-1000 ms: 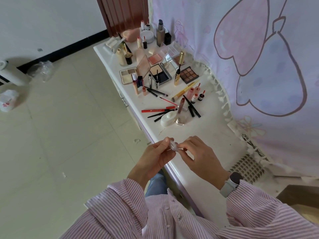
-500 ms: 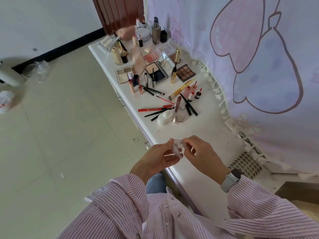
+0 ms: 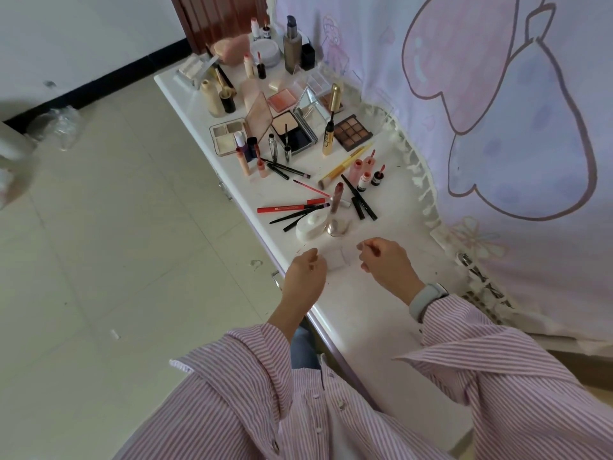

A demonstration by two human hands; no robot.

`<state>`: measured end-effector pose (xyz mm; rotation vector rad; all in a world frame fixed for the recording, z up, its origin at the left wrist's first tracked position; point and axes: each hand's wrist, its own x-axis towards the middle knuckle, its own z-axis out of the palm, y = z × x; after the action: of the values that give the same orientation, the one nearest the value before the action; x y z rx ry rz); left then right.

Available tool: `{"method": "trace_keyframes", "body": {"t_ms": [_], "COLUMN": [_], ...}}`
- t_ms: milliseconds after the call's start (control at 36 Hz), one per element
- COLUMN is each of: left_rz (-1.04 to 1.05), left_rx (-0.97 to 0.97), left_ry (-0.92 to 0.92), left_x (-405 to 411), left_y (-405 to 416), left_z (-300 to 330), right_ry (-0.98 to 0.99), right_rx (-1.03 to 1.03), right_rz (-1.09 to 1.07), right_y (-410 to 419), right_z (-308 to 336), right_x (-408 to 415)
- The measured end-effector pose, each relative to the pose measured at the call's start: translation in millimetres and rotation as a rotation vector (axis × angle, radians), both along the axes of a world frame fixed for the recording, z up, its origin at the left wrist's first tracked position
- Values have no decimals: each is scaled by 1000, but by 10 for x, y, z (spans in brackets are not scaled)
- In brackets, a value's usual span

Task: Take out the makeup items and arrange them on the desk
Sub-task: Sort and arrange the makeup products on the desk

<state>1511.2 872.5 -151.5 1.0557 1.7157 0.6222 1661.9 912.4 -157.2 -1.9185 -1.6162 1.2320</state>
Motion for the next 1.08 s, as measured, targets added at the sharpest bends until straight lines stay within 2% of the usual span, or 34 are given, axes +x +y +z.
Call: {"method": "trace_keyframes", "body": {"t_ms": [139,278,444,528,611,667,750,806,944,1028,1083], "left_rz": [-320,-438,-461,-497,-578,-647,-740,-798,-872,-821,-794], "left_rx": [49,70,89,99,211,257,295,301,256,246,251], "left_ry": [512,682,702,750,798,794,777,778,746,644,587], "left_x": [15,43,47,102,204,289,368,385,263,217,188], "left_y": [-42,-163,-273,-372,-501,-586,-704,-752,-754,-733,-732], "left_z": [-162,-223,-226,-177,-205,-254,-348,-340,-344,-337,-335], "right_ry": [43,-45,-103,-284,-479,-608,-731,-727,-702,-649,-597], "right_rx": [-1,27,124,282,392,310,57,-70,-83,98,259], "right_rz": [-23,14,15,60,6,-28,-60,-49,67,151,124], "right_y": [85,35,-344,-719,-1104,-1287,-1451,-1509,-1619,-1710,-1755], "right_z": [-31,-9,3,-47,-99,-129,-155,-195,-190,-134,-115], "right_x": [-56,-28,141,317,498,589,653,666,527,425,394]}}
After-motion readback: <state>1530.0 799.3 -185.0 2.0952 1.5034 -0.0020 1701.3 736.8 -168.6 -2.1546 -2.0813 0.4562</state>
